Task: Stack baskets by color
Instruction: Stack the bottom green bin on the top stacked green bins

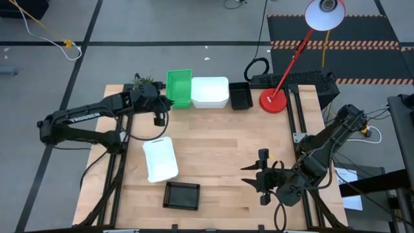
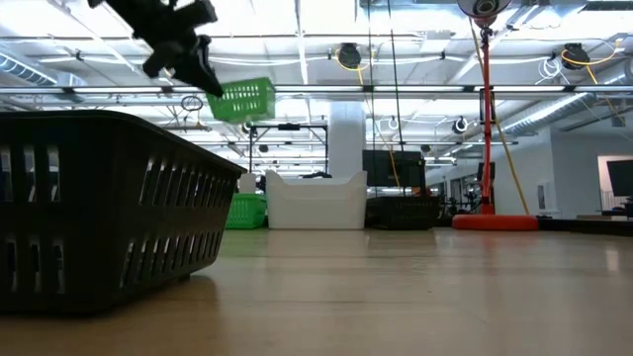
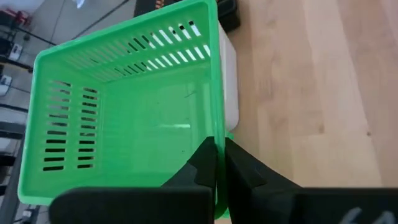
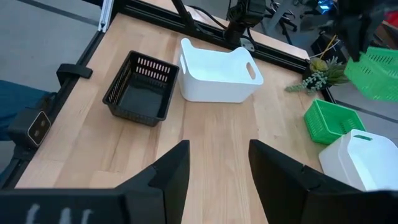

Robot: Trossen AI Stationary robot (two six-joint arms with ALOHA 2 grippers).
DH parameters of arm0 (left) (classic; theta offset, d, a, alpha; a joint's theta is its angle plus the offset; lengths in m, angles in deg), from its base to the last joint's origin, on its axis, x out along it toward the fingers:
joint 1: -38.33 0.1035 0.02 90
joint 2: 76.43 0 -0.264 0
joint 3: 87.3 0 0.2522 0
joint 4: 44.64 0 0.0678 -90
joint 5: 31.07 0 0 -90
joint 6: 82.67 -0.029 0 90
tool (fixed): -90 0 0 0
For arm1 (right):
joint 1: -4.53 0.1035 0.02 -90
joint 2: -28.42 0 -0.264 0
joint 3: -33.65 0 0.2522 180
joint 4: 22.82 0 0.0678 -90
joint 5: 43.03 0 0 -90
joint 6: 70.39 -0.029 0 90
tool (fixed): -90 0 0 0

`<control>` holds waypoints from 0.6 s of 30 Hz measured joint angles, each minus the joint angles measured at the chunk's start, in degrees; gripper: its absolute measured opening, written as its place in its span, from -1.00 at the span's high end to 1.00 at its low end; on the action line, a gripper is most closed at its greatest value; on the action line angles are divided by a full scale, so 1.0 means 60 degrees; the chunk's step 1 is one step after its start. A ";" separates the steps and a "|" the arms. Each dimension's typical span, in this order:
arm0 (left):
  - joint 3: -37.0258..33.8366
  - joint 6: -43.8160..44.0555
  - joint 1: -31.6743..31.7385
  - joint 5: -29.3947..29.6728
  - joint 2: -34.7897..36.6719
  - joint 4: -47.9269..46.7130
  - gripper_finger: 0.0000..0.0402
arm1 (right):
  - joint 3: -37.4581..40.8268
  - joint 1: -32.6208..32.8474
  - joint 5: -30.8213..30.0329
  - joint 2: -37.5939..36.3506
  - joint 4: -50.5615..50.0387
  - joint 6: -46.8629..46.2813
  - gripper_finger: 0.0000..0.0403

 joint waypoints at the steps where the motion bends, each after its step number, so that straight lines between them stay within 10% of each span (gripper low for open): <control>1: -0.0160 -0.0082 0.0150 -0.0168 -0.0001 0.0113 0.96 | 0.0000 -0.0002 0.0000 0.0000 0.0000 -0.0002 0.22; 18: -0.1506 -0.0765 0.1644 -0.1624 -0.0008 0.1211 0.92 | 0.0623 -0.0204 0.0006 -0.0004 0.0280 0.0038 0.22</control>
